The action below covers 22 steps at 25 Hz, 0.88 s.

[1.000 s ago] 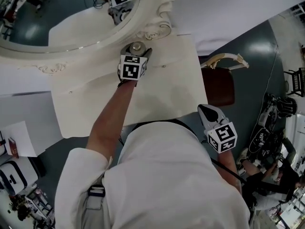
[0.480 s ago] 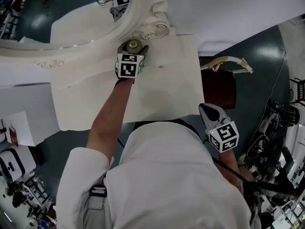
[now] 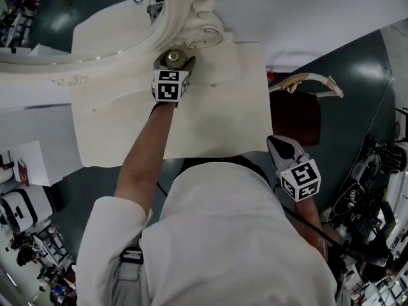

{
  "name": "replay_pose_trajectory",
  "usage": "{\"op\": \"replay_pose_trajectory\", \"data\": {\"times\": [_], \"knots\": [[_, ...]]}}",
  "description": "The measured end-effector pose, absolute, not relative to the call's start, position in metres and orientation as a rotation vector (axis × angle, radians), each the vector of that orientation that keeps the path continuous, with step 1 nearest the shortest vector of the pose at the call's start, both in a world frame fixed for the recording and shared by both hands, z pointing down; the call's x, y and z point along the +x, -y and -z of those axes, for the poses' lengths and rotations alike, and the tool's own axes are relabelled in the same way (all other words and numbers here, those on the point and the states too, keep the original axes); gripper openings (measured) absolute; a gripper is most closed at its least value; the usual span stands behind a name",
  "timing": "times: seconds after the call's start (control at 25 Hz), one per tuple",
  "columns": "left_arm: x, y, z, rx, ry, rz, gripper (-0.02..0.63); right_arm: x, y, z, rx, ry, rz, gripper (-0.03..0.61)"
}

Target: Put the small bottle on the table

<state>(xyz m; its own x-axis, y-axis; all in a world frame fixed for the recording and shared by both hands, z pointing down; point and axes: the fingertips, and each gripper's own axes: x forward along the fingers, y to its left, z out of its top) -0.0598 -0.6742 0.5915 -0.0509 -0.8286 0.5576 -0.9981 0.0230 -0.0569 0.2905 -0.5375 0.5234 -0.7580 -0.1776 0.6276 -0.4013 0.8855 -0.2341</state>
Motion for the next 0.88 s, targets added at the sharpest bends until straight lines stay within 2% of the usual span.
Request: {"op": "replay_pose_trajectory", "data": {"times": [0.16, 0.6, 0.72, 0.88], "knots": [[-0.058, 0.67, -0.586, 1.837, 1.976, -0.633, 0.397, 0.299, 0.536, -0.528, 0.39, 2.44, -0.49, 0.002], [-0.039, 0.622, -0.561, 1.772, 2.039, -0.63, 0.399, 0.308, 0.526, -0.542, 0.239, 2.48, -0.489, 0.002], [-0.032, 0.602, -0.555, 1.753, 2.039, -0.62, 0.374, 0.308, 0.523, -0.551, 0.198, 2.483, -0.487, 0.002], [-0.021, 0.572, -0.548, 1.728, 2.017, -0.587, 0.27, 0.303, 0.517, -0.557, 0.155, 2.482, -0.468, 0.002]]}}
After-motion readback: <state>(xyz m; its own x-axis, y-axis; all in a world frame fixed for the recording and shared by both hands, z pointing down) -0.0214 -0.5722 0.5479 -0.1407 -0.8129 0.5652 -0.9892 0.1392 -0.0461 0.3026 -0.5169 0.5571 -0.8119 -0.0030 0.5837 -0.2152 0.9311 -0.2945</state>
